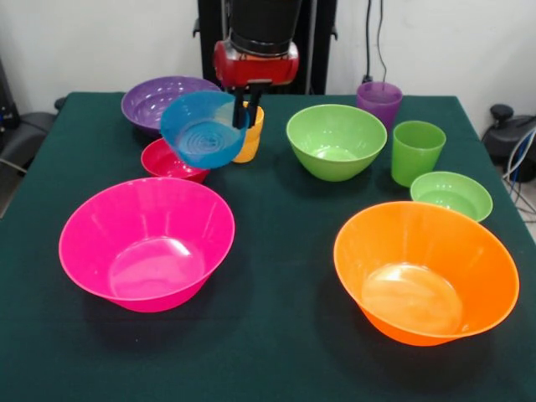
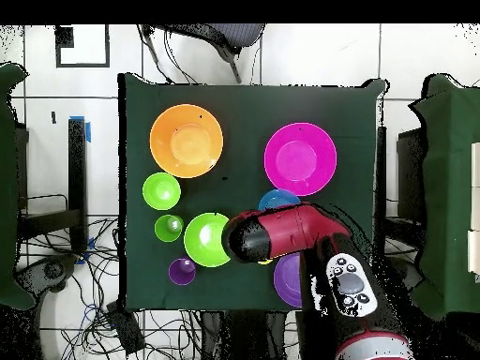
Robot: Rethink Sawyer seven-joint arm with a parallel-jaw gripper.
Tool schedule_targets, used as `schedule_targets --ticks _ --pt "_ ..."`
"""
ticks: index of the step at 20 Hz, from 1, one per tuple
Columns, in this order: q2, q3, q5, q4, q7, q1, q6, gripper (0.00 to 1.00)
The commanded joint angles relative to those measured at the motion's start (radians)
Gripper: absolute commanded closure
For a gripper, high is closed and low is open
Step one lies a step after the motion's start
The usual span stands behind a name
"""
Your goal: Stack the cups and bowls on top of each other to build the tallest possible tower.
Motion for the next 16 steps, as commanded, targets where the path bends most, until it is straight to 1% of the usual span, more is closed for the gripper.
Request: schedule_targets --ticks 1,10,14,16 --pt "0.115 -0.014 -0.065 -0.102 -0.052 -0.013 0.129 1.00" --pt "0.160 -0.058 -0.100 -0.145 -0.069 0.001 0.125 1.00" --pt "0.155 -0.051 -0.091 -0.144 -0.094 -0.008 0.138 1.00" --pt "0.139 -0.041 -0.079 -0.127 -0.117 -0.023 0.140 1.00"
